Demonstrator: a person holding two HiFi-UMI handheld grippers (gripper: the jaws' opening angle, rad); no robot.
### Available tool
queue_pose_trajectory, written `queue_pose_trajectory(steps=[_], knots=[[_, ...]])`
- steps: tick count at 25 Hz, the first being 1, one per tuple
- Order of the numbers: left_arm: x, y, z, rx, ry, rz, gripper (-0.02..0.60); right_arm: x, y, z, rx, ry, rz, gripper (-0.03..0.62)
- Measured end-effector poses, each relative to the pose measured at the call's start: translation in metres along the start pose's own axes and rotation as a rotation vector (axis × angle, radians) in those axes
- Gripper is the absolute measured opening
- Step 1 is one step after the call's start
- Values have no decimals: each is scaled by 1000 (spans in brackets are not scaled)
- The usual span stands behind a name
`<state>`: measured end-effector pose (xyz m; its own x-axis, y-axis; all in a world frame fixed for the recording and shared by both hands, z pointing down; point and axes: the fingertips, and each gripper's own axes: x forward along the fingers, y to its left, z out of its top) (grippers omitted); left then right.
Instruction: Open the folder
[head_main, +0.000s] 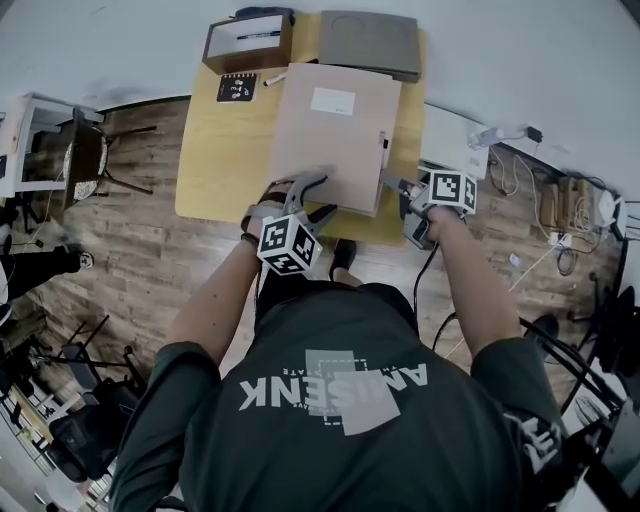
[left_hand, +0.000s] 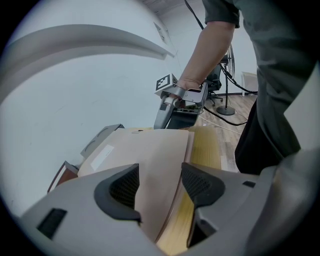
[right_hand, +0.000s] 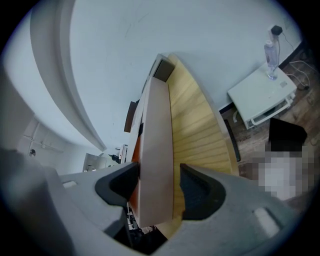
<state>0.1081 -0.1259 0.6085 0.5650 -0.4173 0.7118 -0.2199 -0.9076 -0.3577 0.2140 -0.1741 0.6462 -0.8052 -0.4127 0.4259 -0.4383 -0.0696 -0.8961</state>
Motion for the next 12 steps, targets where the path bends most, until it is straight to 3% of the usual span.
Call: queue_pose_trajectory(steps=[5, 12], knots=[[2, -16, 28, 32, -31, -28, 267, 5, 0, -7, -52, 56, -32, 250], [15, -21, 32, 115, 14, -8, 266, 8, -3, -4, -53, 52, -70, 254]])
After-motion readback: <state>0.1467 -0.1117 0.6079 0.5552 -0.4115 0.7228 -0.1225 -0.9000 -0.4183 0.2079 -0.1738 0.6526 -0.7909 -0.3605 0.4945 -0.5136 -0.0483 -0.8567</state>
